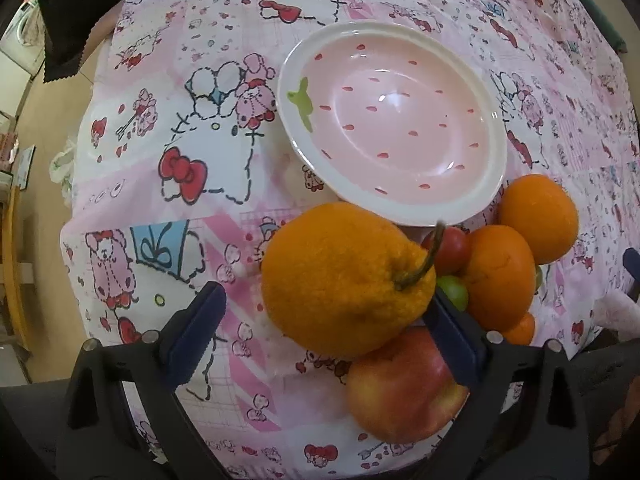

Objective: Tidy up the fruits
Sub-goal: 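Lower the left gripper onto the bumpy citron and close on it, then lift the citron with the left gripper while the right gripper grasps an orange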

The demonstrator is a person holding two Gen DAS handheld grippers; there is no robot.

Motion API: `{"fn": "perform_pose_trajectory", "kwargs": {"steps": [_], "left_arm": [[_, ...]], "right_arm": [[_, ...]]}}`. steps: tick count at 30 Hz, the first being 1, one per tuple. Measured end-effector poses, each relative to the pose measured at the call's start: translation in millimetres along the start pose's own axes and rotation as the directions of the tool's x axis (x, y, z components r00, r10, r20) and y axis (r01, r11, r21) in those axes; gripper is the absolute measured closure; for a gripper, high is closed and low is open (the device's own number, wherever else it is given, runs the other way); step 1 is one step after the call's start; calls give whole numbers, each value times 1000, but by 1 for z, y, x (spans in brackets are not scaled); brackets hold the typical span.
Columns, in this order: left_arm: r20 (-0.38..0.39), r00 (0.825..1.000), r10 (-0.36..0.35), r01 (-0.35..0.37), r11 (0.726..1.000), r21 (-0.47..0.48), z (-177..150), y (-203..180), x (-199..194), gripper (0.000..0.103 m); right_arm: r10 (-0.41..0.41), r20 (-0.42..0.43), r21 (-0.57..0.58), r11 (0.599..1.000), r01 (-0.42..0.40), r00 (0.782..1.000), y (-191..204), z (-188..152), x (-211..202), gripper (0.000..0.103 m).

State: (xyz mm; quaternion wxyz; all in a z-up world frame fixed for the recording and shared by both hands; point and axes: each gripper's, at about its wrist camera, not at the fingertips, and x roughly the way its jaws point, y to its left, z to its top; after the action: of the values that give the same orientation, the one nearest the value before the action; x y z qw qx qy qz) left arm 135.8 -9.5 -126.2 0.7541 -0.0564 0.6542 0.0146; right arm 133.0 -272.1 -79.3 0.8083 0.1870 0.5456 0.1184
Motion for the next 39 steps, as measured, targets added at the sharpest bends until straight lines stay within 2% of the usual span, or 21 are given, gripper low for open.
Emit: {"fn": "perform_pose_trajectory", "kwargs": {"steps": [1,2,3,14,16,20,24,27,28,31,33,35,36,38,39], "left_arm": [[5,1000,-19,19,1000,-4,1,0,1,20],[12,998,-69,69,998,-14,1,2,0,26],[17,997,-70,70,997,-23,1,2,0,27],[34,997,-70,70,998,7,-2,0,1,26],[38,996,-75,75,997,8,-2,-1,0,33],[29,992,-124,125,992,-15,-4,8,-11,37],[41,985,-165,168,984,-55,-10,25,-31,38],[64,982,-179,182,982,-45,-15,31,-45,38],[73,981,-178,181,982,-45,-17,33,-49,38],[92,979,-184,191,979,-69,-19,42,-55,38],[103,974,-203,213,972,-99,-18,49,-55,38],[117,974,-192,204,973,-107,-16,51,-55,37],[122,976,-180,194,975,-112,-14,53,-54,37],[120,975,-188,203,971,-126,-13,56,-53,37],[118,974,-195,210,969,-131,-13,57,-52,37]], "right_arm": [[-1,2,-1,1000,1,1000,0,0,0,0],[-2,3,-1,1000,2,1000,0,0,0,0],[-3,3,-2,1000,3,1000,0,0,-1,0],[-26,0,-26,999,26,1000,4,-1,2,0],[-35,5,-33,999,35,999,5,-2,2,0],[-28,12,-22,999,29,1000,1,-3,-1,0],[-8,25,36,999,7,1000,-12,5,-7,0],[-55,23,98,994,52,998,-27,17,-6,0],[-77,0,107,991,76,997,-30,23,-1,0],[-73,-95,102,991,83,993,-32,32,23,0],[-47,-180,95,993,65,983,-28,32,44,12],[-28,-259,87,995,53,965,-21,29,69,15],[-50,-270,70,995,71,962,-18,28,76,15],[-151,-274,21,986,163,950,-14,27,91,15],[-151,-279,29,986,165,949,-16,27,97,13]]}}
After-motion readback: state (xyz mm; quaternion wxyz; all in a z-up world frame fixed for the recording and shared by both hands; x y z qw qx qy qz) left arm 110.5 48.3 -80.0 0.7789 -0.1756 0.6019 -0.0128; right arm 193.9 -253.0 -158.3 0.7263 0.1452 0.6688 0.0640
